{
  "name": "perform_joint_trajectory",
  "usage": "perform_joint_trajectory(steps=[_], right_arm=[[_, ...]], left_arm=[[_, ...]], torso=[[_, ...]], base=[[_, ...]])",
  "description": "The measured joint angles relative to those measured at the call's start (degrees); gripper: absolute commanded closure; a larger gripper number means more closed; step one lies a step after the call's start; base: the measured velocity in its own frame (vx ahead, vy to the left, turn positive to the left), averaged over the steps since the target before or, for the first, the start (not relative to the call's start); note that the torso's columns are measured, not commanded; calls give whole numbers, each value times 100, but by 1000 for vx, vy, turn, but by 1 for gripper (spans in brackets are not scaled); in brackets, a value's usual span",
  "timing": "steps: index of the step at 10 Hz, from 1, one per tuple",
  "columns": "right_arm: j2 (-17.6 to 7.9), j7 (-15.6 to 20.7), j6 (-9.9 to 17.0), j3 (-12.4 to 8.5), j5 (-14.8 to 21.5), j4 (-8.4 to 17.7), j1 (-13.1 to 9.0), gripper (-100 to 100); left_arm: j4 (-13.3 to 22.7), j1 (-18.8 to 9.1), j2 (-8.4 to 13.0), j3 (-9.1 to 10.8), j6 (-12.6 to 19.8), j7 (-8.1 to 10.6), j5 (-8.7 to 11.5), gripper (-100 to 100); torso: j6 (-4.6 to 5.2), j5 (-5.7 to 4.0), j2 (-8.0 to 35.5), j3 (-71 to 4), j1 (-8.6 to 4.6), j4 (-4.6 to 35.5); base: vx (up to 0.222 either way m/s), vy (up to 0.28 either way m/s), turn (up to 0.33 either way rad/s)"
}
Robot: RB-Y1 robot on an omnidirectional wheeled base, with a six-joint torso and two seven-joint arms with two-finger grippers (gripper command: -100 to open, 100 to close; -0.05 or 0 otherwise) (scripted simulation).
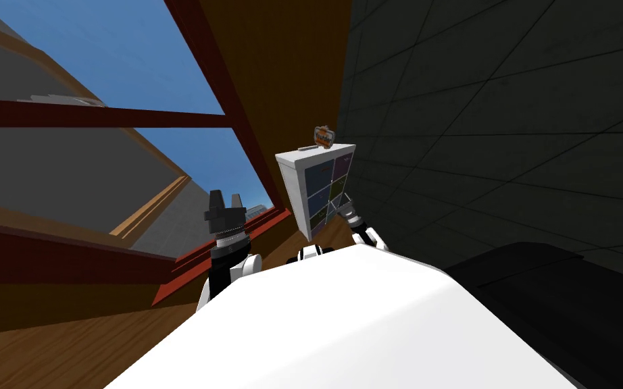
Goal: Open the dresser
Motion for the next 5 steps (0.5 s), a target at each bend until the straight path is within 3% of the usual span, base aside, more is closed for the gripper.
perform_joint_trajectory(steps=[5], right_arm=[[64, 774, -135, -6, 239, 459, -110, -100]], left_arm=[[0, 0, 0, 0, 0, 0, 0, 0]], torso=[[0, 0, 0, 0, -3, 0]], base=[[58, 33, -34]])
